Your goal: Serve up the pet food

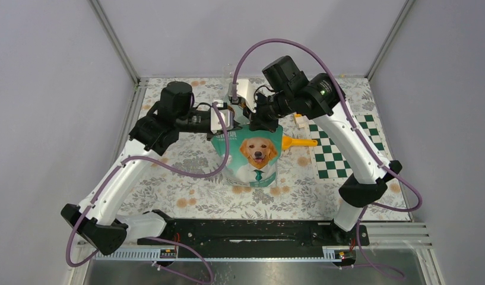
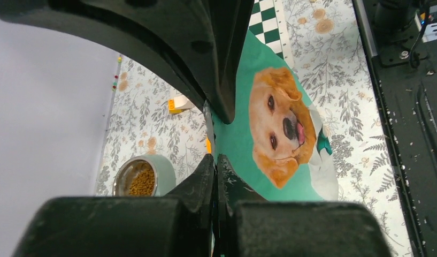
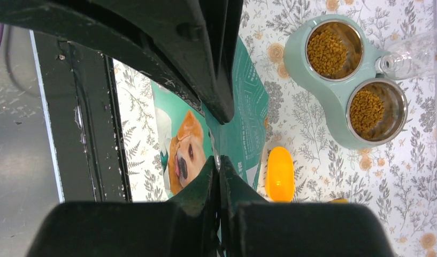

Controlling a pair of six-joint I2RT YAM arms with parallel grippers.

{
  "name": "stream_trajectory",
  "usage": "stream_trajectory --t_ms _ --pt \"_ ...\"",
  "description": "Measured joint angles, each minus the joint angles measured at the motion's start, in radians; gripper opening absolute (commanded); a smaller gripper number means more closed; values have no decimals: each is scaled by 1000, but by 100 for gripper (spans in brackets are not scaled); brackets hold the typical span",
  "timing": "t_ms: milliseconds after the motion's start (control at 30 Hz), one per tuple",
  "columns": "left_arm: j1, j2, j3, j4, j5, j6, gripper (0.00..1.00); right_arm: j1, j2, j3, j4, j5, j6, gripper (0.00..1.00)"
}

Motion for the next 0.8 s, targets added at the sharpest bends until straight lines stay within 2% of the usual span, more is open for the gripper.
stream_trajectory --t_ms 233,533,800 --pt "-17 -35 -25 2 -67 71 0 -6 -72 -132 106 -1 1 2" --pt "-24 -34 -25 2 -61 116 0 -20 -210 -351 270 -2 -3 2" --pt "-11 -32 -11 -21 -44 149 0 -32 -269 -435 333 21 -3 5"
